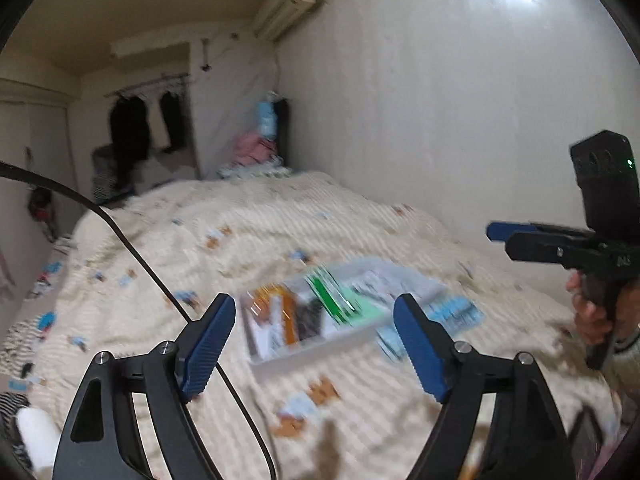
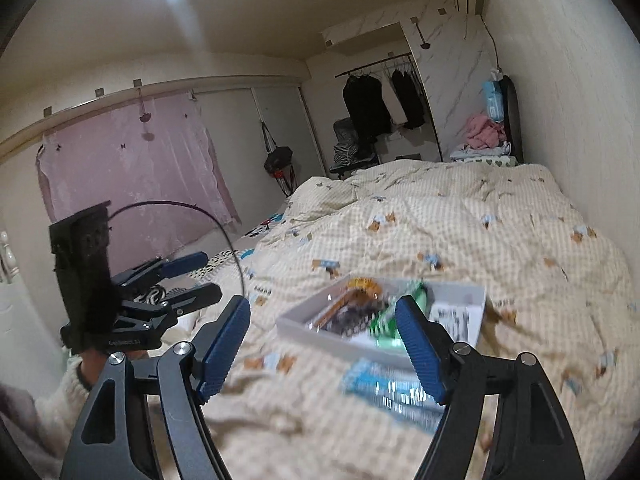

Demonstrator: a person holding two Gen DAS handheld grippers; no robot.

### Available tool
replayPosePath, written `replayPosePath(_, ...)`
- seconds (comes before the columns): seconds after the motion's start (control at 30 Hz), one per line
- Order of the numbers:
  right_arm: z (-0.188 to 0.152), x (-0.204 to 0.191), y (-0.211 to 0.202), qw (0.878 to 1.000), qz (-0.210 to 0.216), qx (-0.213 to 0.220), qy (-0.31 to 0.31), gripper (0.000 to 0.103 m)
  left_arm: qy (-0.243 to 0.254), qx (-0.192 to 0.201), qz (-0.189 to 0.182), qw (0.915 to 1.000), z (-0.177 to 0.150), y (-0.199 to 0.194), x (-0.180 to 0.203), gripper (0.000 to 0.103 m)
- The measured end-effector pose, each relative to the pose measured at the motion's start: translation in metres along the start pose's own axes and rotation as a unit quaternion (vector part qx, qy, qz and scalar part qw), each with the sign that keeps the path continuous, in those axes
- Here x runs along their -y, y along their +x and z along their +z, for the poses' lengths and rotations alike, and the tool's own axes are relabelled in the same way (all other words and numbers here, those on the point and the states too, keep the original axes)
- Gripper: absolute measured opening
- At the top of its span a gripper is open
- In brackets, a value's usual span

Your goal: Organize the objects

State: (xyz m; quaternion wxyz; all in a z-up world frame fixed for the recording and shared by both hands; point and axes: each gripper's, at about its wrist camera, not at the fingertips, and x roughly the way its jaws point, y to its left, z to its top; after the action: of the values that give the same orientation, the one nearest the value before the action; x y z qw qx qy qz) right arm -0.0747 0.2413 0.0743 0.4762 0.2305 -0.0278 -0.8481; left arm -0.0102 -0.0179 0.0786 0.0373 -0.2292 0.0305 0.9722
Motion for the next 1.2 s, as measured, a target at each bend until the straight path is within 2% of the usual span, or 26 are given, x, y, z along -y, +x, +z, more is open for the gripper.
replayPosePath(0.03, -0.005, -0.001, 0.001, 1.000, 0.000, -0.006, -0.009, 0.077, 0.002, -0.007, -0.008, 0.9999, -0.006, 0.002, 0.002, 0.084)
replayPosePath(0.07, -0.010, -0.003, 0.004, 1.000, -0.006, -0.014, -0.019, 0.085, 0.004, -0.015, -0.014, 0.9998, -0.012, 0.004, 0.004, 0.084)
replayPosePath(0.1, -0.017, -0.004, 0.006, 0.999, -0.012, -0.022, -0.029, 0.087, 0.005, -0.021, -0.019, 0.9996, -0.018, 0.007, 0.005, 0.084)
replayPosePath(0.27, -0.047, -0.002, 0.020, 0.999, -0.013, -0.040, -0.029, 0.088, -0.001, -0.052, -0.024, 0.9984, -0.043, 0.024, 0.016, 0.084)
replayPosePath(0.43, -0.065, -0.002, 0.028, 0.998, -0.031, -0.042, -0.030, 0.088, -0.008, -0.085, 0.006, 0.9964, -0.065, 0.042, 0.024, 0.084)
replayPosePath(0.5, -0.067, -0.002, 0.028, 0.998, -0.041, -0.039, -0.033, 0.088, -0.009, -0.081, 0.004, 0.9966, -0.065, 0.041, 0.023, 0.084)
replayPosePath(0.8, -0.068, 0.003, 0.028, 0.998, -0.039, -0.039, -0.025, 0.088, -0.014, -0.080, 0.003, 0.9967, -0.067, 0.042, 0.021, 0.084)
replayPosePath(0.87, -0.068, 0.003, 0.029, 0.998, -0.039, -0.040, -0.024, 0.097, -0.015, -0.082, 0.001, 0.9965, -0.067, 0.043, 0.021, 0.084)
replayPosePath(1.2, -0.068, 0.008, 0.028, 0.999, -0.037, -0.035, -0.013, 0.097, -0.017, -0.086, -0.001, 0.9961, -0.067, 0.045, 0.020, 0.085)
